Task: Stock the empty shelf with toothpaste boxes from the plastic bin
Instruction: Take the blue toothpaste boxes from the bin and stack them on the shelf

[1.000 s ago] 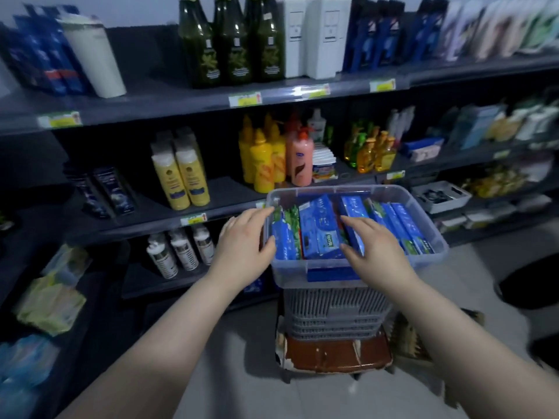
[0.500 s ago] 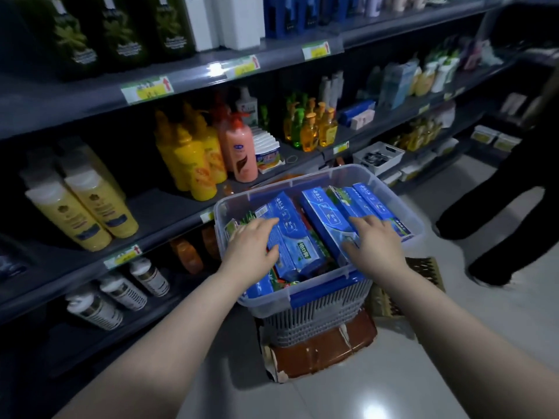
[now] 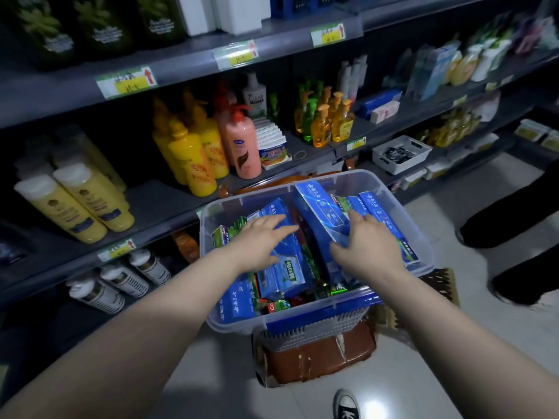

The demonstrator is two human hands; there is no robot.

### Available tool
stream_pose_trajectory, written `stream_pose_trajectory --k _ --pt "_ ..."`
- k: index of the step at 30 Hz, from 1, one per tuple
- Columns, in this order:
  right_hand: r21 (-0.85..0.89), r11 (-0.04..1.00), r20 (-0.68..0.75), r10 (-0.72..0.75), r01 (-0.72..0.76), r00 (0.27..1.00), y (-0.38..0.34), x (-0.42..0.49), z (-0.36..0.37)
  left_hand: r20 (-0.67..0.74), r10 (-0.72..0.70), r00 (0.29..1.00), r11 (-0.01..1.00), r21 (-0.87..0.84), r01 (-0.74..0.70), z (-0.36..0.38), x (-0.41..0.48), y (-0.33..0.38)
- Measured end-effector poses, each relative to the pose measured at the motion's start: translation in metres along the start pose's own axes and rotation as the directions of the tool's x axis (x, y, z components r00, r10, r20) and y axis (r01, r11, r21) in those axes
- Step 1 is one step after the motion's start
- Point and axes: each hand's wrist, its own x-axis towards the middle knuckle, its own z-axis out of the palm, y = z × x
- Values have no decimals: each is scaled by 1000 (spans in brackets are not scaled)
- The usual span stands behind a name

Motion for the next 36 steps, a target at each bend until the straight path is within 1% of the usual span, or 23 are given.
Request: stream_pose_trajectory --k 3,6,8,12,14,17,19,20,22,24,25,27,30,33,36 --pt "31 999 -21 -31 32 999 11 8 -9 172 105 979 967 210 -141 -15 24 2" --pt "51 997 -4 -51 51 999 23 19 -12 285 155 946 915 320 -246 -27 40 6" --pt "122 991 26 -50 47 998 31 25 -13 319 159 934 899 345 -271 -30 45 8" --pt "343 939 107 -51 11 993 43 35 -11 369 105 923 879 399 -260 -36 49 18" --pt "382 924 115 -55 7 992 47 40 -9 370 110 923 867 418 -270 -39 52 24" --pt "337 942 137 -61 11 989 53 49 -10 326 165 931 848 436 -303 -41 49 26" --pt "270 962 131 -85 47 988 55 54 -14 258 209 943 844 440 -308 -41 40 21" --pt "224 972 117 -96 68 988 56 56 -17 204 233 951 851 430 -300 -41 34 17" --pt "112 988 88 -113 103 990 56 57 -24 54 298 953 870 395 -294 -38 20 7" --pt "15 991 76 -132 131 988 56 58 -28 -100 358 928 874 386 -295 -33 5 -2" --pt "-27 989 80 -143 145 987 56 59 -28 -165 357 919 882 384 -274 -30 -2 -7" --pt "-110 979 118 -161 174 980 57 61 -24 -264 270 926 931 317 -181 -28 -14 -17" --pt "-143 973 217 -146 180 965 57 64 -16 -328 26 944 996 92 4 -30 -31 -24" --pt "-95 981 285 -138 171 948 59 71 -15 -347 -175 921 984 -94 151 -31 -41 -21" --pt "-16 985 366 -155 173 918 61 78 -19 -363 -273 891 960 -155 231 -24 -48 -15"
